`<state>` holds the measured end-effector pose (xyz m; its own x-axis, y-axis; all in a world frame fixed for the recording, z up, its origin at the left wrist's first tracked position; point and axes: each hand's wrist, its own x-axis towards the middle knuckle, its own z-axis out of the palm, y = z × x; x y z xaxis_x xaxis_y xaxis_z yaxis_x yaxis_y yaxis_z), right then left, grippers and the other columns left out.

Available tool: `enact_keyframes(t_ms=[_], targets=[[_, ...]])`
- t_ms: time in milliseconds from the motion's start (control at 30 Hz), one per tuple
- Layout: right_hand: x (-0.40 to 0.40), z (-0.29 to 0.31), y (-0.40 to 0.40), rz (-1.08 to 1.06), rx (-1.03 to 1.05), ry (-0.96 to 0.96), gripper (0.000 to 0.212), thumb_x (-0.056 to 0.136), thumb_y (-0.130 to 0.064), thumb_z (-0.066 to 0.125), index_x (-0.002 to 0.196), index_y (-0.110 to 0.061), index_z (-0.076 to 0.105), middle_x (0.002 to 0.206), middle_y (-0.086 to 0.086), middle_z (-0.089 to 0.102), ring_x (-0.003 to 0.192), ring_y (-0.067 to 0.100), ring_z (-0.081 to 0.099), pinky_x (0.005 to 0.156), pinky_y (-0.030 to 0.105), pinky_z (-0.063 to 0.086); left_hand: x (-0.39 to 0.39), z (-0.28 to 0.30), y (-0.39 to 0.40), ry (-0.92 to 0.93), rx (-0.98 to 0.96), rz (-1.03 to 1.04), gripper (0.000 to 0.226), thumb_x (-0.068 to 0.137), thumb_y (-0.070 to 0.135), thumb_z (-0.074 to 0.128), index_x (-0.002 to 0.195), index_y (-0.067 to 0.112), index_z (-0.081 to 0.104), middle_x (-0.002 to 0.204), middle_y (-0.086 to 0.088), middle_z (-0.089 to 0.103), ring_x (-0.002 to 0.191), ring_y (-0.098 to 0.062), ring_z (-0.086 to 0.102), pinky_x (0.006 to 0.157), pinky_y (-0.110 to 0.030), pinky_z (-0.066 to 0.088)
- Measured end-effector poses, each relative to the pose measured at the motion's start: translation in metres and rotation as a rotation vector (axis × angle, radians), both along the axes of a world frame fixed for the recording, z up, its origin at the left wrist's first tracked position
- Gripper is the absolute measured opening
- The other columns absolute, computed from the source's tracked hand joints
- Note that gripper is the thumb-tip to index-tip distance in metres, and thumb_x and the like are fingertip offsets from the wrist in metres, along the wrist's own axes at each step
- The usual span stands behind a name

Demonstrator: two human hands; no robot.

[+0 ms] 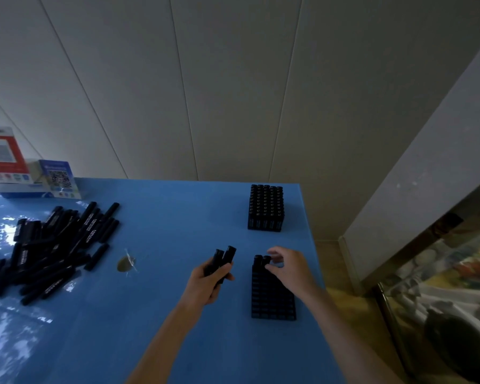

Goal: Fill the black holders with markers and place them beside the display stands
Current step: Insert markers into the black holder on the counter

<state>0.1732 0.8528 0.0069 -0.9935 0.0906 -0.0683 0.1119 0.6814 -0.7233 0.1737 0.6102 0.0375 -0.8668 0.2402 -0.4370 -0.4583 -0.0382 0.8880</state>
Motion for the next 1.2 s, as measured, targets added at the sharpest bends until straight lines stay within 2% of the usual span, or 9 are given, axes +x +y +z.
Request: enact_keyframes(t_ms=[67,167,300,400,500,667,833,1033,1200], targets=[[0.003,0.002,0.003,-0.035,-0.020,-0.001,0.033,0.083,-0.021,0.078,0.115,-0.021,0.066,0.102,-0.012,0.066,0.096,0.002,0.062,0.086,0.014,0.047,0.000,0.002,0.003,0.018,-0.029,-0.011,0.022,0.094,0.024,0.067,0.114,0.014,0.069,0.089,-0.010,0.074,0.045,-0.011,0.027,0.039,-0.022,0.023],[0.004,0.014,0.004,-0.069,-0.088,0.036,0.021,0.088,-0.020,0.071,0.109,-0.020,0.068,0.100,-0.012,0.067,0.095,-0.002,0.061,0.087,0.016,0.049,-0.002,0.004,0.011,0.043,-0.097,-0.020,0.022,0.093,0.025,0.070,0.111,0.013,0.067,0.092,-0.009,0.077,0.044,-0.011,0.029,0.040,-0.022,0.024],[0.008,0.039,0.000,-0.077,-0.250,0.016,0.010,0.091,-0.025,0.068,0.099,-0.020,0.072,0.091,-0.009,0.071,0.085,-0.001,0.065,0.077,0.016,0.053,-0.004,0.005,0.027,0.091,-0.193,-0.023,0.024,0.088,0.026,0.075,0.103,0.009,0.066,0.088,-0.005,0.078,0.047,-0.010,0.042,0.043,-0.022,0.032],[0.013,0.053,-0.004,-0.047,-0.405,-0.085,0.015,0.091,-0.033,0.069,0.097,-0.019,0.072,0.085,-0.002,0.075,0.077,0.005,0.069,0.068,0.018,0.054,-0.003,0.004,0.037,0.168,-0.247,-0.071,0.029,0.083,0.028,0.080,0.097,0.006,0.065,0.084,-0.005,0.076,0.054,-0.010,0.051,0.049,-0.022,0.040],[0.016,0.057,-0.008,-0.059,-0.479,-0.138,0.022,0.091,-0.039,0.068,0.093,-0.018,0.073,0.082,0.000,0.076,0.071,0.011,0.068,0.064,0.020,0.053,-0.002,0.003,0.044,0.231,-0.334,-0.100,0.037,0.077,0.030,0.084,0.089,0.003,0.062,0.074,-0.009,0.069,0.055,-0.007,0.051,0.053,-0.022,0.041],[0.020,0.057,-0.012,-0.051,-0.577,-0.184,0.021,0.088,-0.034,0.073,0.096,-0.015,0.074,0.077,0.002,0.074,0.066,0.013,0.064,0.064,0.024,0.054,0.000,0.002,0.052,0.292,-0.379,-0.121,0.041,0.072,0.023,0.087,0.070,0.014,0.047,0.059,0.007,0.048,0.052,-0.005,0.041,0.049,-0.017,0.032],[0.021,0.059,-0.013,-0.067,-0.661,-0.220,0.023,0.086,-0.025,0.076,0.102,-0.009,0.070,0.068,0.004,0.067,0.060,0.015,0.059,0.059,0.024,0.052,0.002,0.002,0.051,0.237,-0.324,-0.142,0.037,0.074,0.026,0.087,0.080,0.010,0.054,0.067,0.004,0.054,0.055,-0.004,0.047,0.053,-0.017,0.037],[0.023,0.063,-0.009,-0.139,-0.847,-0.255,0.028,0.091,-0.026,0.070,0.109,-0.005,0.065,0.087,0.017,0.074,0.058,0.024,0.066,0.053,0.027,0.053,0.003,0.011,0.044,0.125,-0.145,-0.074,0.022,0.095,0.024,0.066,0.102,0.003,0.063,0.088,-0.007,0.078,0.039,-0.009,0.031,0.037,-0.021,0.026],[0.021,0.057,-0.009,-0.169,-0.901,-0.247,0.034,0.084,-0.024,0.078,0.106,-0.002,0.066,0.088,0.015,0.072,0.068,0.027,0.067,0.063,0.033,0.058,0.004,0.012,0.043,0.183,-0.181,-0.049,0.021,0.089,0.023,0.074,0.095,0.004,0.068,0.073,0.004,0.069,0.041,-0.005,0.036,0.042,-0.016,0.030]])
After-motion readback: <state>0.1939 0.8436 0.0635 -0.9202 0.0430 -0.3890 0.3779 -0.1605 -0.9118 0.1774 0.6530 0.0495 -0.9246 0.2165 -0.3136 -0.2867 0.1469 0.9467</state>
